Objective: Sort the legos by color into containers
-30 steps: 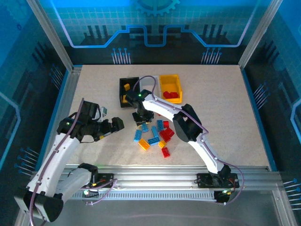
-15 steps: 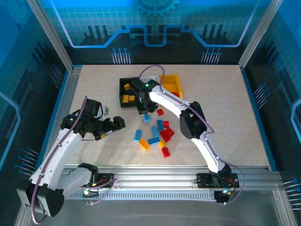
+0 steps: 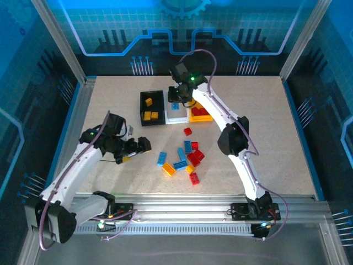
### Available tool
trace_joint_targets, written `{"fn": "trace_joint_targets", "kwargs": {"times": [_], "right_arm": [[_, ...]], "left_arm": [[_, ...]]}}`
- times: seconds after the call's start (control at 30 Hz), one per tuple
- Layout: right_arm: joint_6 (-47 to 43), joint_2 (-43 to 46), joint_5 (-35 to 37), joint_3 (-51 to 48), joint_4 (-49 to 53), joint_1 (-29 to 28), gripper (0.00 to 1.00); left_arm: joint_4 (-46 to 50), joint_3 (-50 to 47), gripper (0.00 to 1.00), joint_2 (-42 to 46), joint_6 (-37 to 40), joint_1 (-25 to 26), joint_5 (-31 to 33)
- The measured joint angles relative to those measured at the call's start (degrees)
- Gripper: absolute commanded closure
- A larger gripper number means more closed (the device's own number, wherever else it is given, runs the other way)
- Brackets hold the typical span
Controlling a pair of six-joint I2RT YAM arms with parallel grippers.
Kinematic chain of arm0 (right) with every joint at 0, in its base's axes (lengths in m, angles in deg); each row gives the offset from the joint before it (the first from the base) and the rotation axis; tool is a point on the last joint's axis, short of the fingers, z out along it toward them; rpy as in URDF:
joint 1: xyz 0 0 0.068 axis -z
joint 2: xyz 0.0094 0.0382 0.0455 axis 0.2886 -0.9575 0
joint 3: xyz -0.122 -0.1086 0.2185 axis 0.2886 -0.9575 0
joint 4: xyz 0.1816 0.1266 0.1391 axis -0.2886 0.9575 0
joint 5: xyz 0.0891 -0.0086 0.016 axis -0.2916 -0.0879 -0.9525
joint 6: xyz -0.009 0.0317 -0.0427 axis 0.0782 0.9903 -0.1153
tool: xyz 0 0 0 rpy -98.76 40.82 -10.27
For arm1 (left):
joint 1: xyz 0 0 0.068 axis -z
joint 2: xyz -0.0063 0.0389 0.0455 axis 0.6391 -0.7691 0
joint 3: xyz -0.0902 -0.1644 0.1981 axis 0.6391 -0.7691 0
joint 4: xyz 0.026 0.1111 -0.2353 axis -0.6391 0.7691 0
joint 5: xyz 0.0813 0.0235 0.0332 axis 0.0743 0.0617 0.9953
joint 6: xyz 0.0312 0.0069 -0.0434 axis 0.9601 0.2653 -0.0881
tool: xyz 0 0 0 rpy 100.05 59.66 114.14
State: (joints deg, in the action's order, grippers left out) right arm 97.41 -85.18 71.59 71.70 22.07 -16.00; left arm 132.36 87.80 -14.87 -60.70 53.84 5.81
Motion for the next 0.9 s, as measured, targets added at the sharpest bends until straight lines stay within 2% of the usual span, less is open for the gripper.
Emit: {"fn": "trace_joint_targets", "kwargs": {"times": [0.23, 0.5, 0.63, 0.9], "right_arm": [[-0.02, -5.38, -1.33, 1.36, -1.73, 1.03, 0.54], [-0.92, -3.23, -1.81, -1.36, -1.57, 1.4, 0.46], [-1.55, 5.27, -1.99, -12.28, -1.66, 1.22, 0.44], [-1.64, 28.44, -2.97, -41.0, -5.46, -1.14, 0.44]], "left_arm": [[0.09, 0.35, 0.01, -6.25, 1.64, 5.44, 1.33], [-2.69, 1.7, 0.04, -12.61, 2.36, 8.31, 2.38], [-4.92, 2.12, 0.1, -16.13, 3.41, 9.4, 3.43], [-8.52, 5.16, 0.15, -25.38, 5.49, 12.48, 6.27]]}}
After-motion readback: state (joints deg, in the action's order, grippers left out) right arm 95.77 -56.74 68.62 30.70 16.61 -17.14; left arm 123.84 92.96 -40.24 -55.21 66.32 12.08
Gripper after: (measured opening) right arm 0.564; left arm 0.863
